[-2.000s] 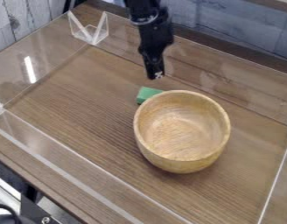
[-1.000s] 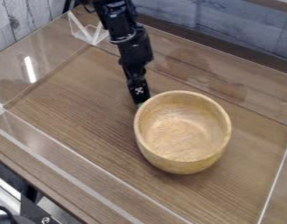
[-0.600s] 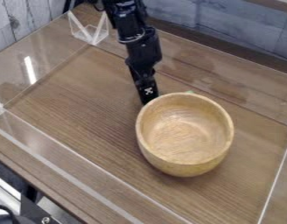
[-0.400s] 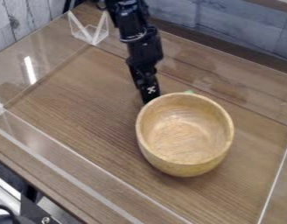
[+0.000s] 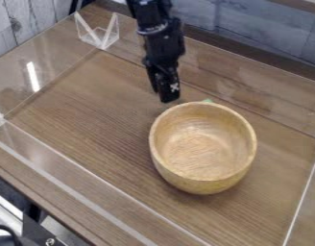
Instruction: Move green object from inside the wooden bowl to the table next to it
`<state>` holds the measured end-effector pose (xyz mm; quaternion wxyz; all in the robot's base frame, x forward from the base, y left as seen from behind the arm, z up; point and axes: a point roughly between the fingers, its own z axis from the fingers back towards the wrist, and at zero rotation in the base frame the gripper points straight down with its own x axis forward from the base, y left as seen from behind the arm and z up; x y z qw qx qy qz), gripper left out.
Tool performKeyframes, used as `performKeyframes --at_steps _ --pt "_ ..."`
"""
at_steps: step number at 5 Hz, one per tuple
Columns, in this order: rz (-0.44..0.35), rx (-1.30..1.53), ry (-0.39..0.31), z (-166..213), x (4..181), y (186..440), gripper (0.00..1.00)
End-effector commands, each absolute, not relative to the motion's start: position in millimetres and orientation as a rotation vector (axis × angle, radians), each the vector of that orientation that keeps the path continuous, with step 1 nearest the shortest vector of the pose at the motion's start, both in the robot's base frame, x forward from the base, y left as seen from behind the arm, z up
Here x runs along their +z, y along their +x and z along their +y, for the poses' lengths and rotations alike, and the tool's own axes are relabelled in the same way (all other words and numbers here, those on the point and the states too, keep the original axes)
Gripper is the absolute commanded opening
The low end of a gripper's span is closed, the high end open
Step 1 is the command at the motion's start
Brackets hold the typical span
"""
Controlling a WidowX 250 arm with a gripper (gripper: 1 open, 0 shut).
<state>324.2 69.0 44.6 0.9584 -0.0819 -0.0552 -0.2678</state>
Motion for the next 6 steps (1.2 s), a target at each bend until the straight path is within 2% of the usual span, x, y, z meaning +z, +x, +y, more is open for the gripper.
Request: performKeyframes --at_steps 1,2,3,4,5,6 --pt "-0.145 -0.474 -0.141 89 59.5 333 0.0" --pt "-0.116 -0.479 -0.132 92 50.3 332 1.0" --pt "-0.106 -0.498 -0.13 88 47.4 330 0.0" --pt "-0.102 -0.508 -0.13 80 50.7 329 0.0" --pt "-0.097 -0.509 -0.141 76 52.6 329 1.0" --pt "-0.094 -0.499 -0.153 74 55.0 329 1.0"
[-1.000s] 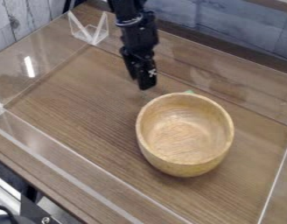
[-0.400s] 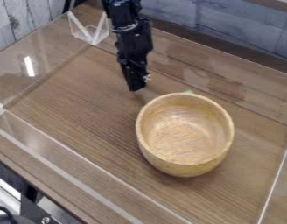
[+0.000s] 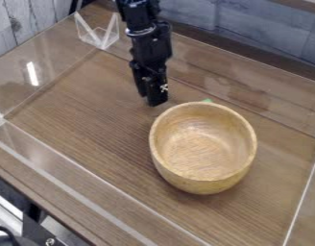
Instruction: Move green object from inside the wooden bowl to the table next to it
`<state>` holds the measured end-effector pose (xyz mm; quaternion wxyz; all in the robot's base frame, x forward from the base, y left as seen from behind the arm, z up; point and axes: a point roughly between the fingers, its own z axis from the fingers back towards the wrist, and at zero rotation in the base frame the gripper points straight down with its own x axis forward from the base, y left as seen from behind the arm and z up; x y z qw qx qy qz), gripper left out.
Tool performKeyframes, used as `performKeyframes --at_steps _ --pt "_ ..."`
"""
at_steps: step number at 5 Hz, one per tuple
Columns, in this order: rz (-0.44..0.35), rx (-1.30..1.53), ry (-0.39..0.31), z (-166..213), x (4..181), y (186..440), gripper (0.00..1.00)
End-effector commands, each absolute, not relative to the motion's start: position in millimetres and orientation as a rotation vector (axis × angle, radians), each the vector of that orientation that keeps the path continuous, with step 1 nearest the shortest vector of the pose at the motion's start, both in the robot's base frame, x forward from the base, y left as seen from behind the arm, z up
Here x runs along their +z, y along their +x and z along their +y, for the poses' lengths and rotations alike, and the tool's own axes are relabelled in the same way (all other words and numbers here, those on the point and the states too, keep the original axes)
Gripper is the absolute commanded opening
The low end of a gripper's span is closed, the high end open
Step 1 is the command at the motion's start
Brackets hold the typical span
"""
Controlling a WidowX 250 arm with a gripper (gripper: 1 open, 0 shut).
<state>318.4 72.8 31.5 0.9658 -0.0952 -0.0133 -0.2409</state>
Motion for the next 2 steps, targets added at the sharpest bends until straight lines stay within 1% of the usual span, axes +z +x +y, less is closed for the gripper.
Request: performKeyframes --at_steps 1,2 --pt "-0.09 -0.513 -0.148 69.1 57.2 332.3 0.0" --pt "-0.085 -0.538 -0.139 66.4 57.4 336.4 0.0"
